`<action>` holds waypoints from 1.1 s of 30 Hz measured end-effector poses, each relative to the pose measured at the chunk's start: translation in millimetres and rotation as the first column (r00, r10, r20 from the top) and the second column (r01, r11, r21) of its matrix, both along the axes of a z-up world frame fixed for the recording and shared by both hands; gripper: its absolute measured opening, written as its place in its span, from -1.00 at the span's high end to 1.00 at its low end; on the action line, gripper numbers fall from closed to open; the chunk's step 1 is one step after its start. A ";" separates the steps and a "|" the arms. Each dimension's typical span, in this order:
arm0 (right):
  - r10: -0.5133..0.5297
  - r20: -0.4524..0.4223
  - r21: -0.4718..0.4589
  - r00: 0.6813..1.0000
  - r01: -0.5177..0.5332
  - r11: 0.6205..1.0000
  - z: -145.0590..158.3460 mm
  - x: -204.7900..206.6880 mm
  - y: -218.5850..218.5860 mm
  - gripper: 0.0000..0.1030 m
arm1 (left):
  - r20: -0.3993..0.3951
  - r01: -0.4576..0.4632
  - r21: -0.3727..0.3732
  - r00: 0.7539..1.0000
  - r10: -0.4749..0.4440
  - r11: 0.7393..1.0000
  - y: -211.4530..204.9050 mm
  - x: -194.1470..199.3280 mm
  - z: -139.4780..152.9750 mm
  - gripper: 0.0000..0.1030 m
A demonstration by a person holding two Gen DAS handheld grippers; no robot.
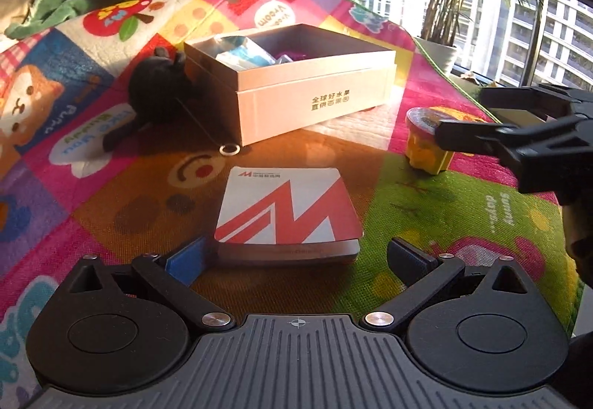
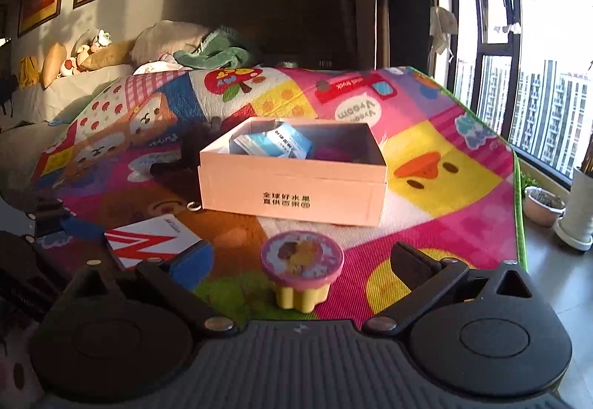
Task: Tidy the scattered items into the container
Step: 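Lift and carry the card box with the left gripper over the mat, then grasp the yellow pudding cup with the right gripper while left holds the card box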
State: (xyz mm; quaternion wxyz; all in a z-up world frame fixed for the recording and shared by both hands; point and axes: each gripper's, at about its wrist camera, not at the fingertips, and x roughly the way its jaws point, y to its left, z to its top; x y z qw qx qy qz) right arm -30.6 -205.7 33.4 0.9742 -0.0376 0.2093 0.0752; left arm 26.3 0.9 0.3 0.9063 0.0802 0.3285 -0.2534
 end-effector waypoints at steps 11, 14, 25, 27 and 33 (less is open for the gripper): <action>-0.024 -0.082 -0.033 0.996 0.021 0.999 -12.3 31.0 11.8 -0.09 | 0.000 -0.020 -0.019 1.000 0.020 1.000 3.2 0.4 1.2 -1.00; -0.033 -0.078 -0.006 0.996 0.032 0.999 -11.7 25.7 5.9 -0.09 | 0.013 -0.036 -0.039 0.999 0.037 0.999 5.5 1.7 6.9 -1.00; -0.040 -0.067 -0.022 0.997 0.039 0.999 -12.7 7.5 0.1 -0.09 | 0.033 0.021 0.107 0.999 -0.025 0.994 -36.6 37.9 10.5 -1.00; -0.034 -0.070 -0.020 0.997 0.033 0.999 -13.0 6.4 -0.7 -0.09 | 0.019 0.016 0.110 1.000 -0.018 0.994 -36.9 42.1 7.4 -1.00; -0.029 -0.066 -0.016 0.997 0.028 0.999 -15.4 4.3 -1.8 -0.09 | -0.009 0.012 0.064 1.000 -0.011 0.998 -28.4 42.4 2.5 -0.91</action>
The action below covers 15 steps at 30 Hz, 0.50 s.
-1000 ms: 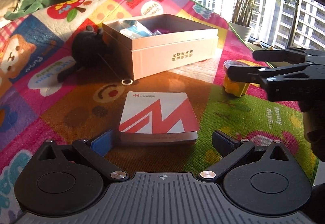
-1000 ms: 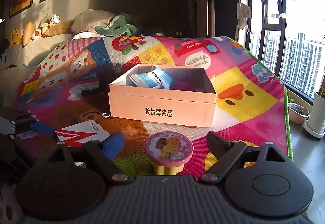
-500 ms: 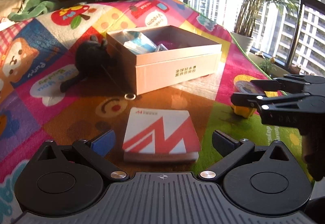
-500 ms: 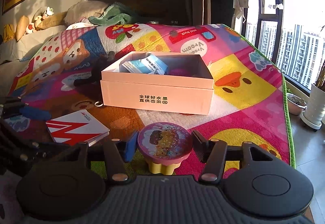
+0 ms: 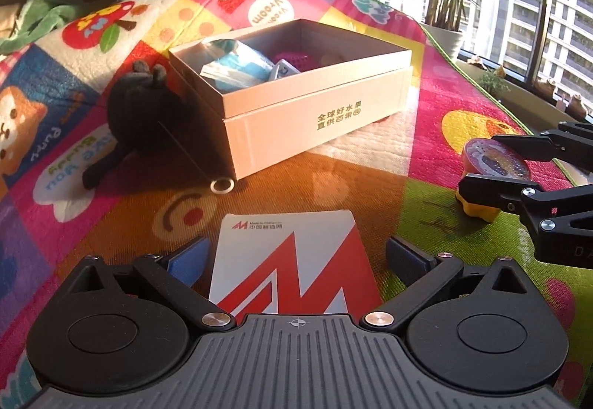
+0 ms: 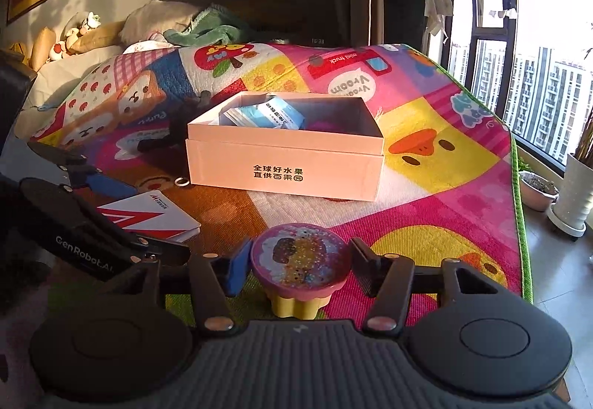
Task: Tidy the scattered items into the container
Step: 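Grasp the yellow pudding cup with the right gripper while left holds the card box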
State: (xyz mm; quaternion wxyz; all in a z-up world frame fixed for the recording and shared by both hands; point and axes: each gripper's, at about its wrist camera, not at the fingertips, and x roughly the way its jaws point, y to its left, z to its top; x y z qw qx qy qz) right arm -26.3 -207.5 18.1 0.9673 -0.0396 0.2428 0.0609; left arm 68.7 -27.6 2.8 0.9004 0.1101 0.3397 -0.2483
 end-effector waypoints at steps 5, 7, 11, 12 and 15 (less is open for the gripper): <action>0.004 0.006 -0.012 1.000 -0.004 1.000 -1.3 -0.3 3.4 -0.19 | 0.015 0.004 -0.006 1.000 -0.004 1.000 -0.2 -2.9 2.6 -0.65; 0.002 0.009 -0.014 1.000 -0.002 1.000 -1.3 -0.7 3.9 -0.32 | 0.021 0.003 -0.007 1.000 -0.003 1.000 0.0 -4.0 2.2 -0.65; 0.000 0.023 -0.028 1.000 0.001 1.000 -1.1 -0.3 4.3 -0.56 | 0.023 0.005 -0.013 1.000 -0.004 1.000 0.4 -4.7 1.7 -0.65; 0.000 0.020 -0.033 1.000 0.000 0.999 -1.1 0.5 4.9 -0.56 | 0.014 0.011 -0.018 1.000 -0.010 1.000 0.8 -3.7 1.8 -0.75; 0.001 0.010 -0.038 1.000 -0.001 0.999 -1.6 2.8 5.4 -0.56 | -0.012 0.032 -0.034 0.999 -0.032 0.999 1.8 -0.8 2.6 -0.89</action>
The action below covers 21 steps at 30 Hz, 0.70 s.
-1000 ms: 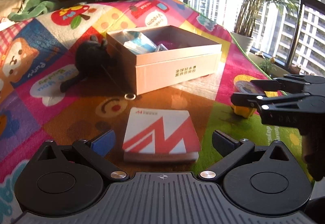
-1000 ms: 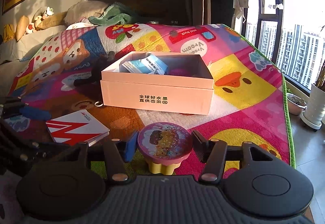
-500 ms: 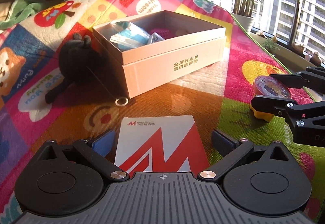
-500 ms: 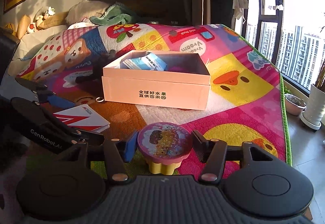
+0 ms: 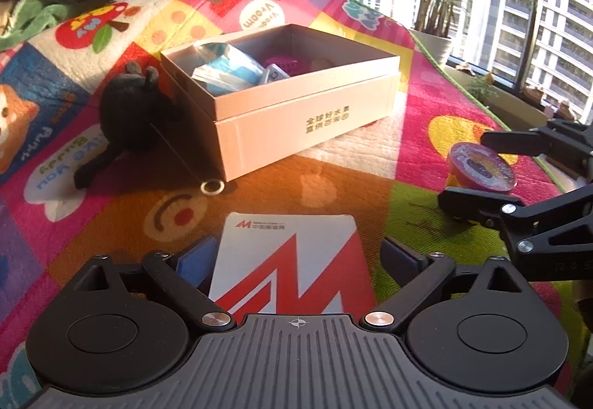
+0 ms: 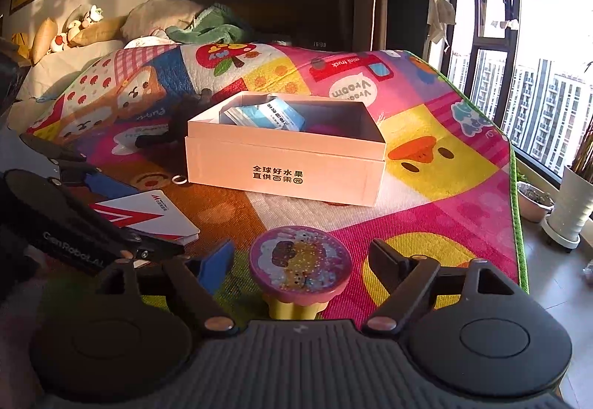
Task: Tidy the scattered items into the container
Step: 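Grasp the yellow pudding cup with the right gripper while left holds the card box, then drop the card box into the white box with left while right drops the pudding cup in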
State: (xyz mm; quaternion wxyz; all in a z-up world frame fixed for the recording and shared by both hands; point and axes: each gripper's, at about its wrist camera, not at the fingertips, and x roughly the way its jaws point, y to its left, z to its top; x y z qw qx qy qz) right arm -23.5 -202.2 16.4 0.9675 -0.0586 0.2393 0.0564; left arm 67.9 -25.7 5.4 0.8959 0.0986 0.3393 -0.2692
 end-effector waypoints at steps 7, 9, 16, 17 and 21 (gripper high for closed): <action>0.002 -0.018 0.008 1.000 -0.001 1.000 -1.3 2.3 -0.4 -0.37 | 0.034 -0.030 0.012 0.999 0.029 0.999 -0.9 0.7 -1.2 -0.64; 0.003 -0.025 0.011 1.000 -0.003 1.000 -1.3 2.9 -0.8 -0.19 | 0.039 -0.036 0.010 0.999 0.035 0.999 0.0 -0.4 -1.4 -0.64; -0.001 -0.041 -0.002 0.999 0.001 1.000 1.4 0.6 -3.6 -0.09 | 0.123 -0.025 0.026 0.992 0.022 0.999 -0.9 -29.7 5.3 -0.64; -0.002 -0.041 -0.003 0.999 0.002 1.000 3.4 -1.7 -4.8 -0.09 | 0.150 -0.021 0.029 0.989 0.017 0.999 -0.9 -37.6 9.2 -0.64; -0.006 -0.001 -0.024 1.000 0.006 1.000 20.6 -15.8 -11.2 -0.09 | 0.246 0.012 0.034 0.969 -0.020 0.999 0.4 -61.2 35.2 -0.64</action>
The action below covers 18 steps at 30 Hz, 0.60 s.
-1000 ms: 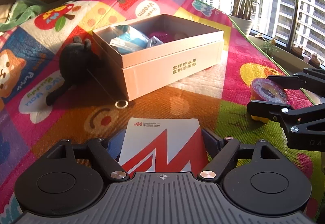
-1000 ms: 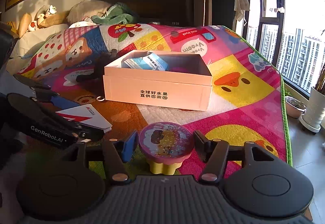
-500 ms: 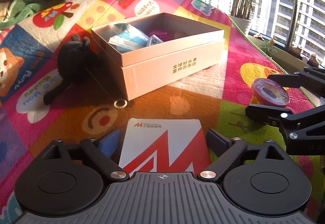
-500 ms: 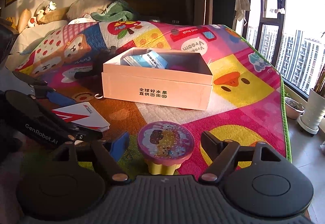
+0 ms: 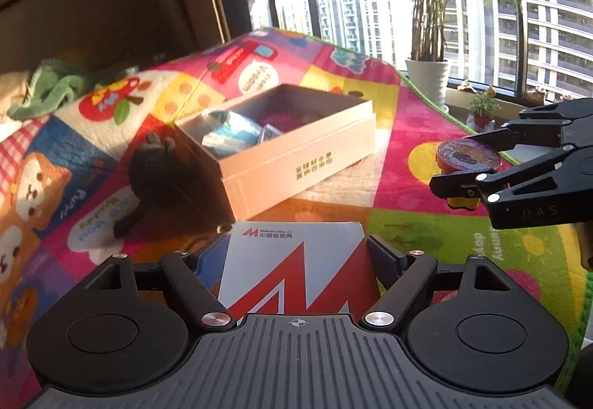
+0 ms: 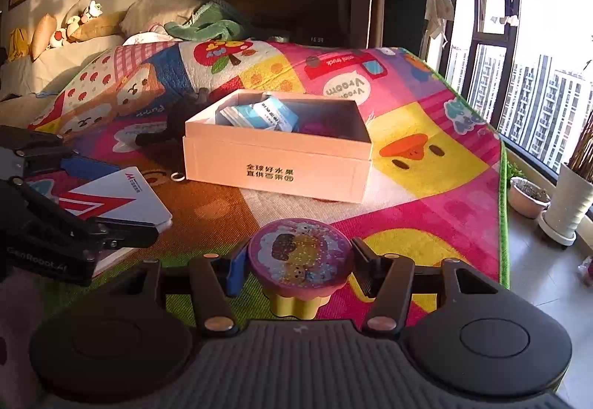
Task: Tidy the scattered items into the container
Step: 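Drop the card box into the white box with left while right drops the pudding cup in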
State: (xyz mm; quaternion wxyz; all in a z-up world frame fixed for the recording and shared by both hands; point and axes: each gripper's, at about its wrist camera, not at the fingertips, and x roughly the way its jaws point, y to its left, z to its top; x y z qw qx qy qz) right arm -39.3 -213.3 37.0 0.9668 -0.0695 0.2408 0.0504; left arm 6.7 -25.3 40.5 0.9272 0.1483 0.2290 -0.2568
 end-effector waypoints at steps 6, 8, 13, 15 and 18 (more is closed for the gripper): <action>-0.014 0.145 -0.046 0.989 0.021 0.999 52.3 -13.2 -10.7 -0.09 | 0.114 0.031 -0.076 0.993 -0.023 0.997 0.4 -3.4 59.3 -0.64; -0.007 0.181 -0.030 0.983 0.012 0.999 73.7 -9.8 -14.8 -0.09 | 0.136 0.040 -0.100 0.990 -0.026 0.994 -3.5 6.0 73.3 -0.64; 0.012 0.197 0.064 0.980 -0.025 0.998 120.9 34.2 -27.4 -0.09 | 0.113 0.040 -0.165 0.993 -0.022 0.985 -17.3 61.8 88.0 -0.64; 0.008 0.190 0.101 0.982 -0.028 0.995 131.1 59.4 -31.0 -0.09 | 0.098 0.034 -0.188 0.995 -0.015 0.982 -22.9 89.4 86.7 -0.64; 0.010 0.150 0.183 0.989 -0.038 0.982 135.8 101.8 -36.7 -0.09 | 0.048 0.021 -0.241 0.999 -0.010 0.970 -28.8 130.8 81.1 -0.64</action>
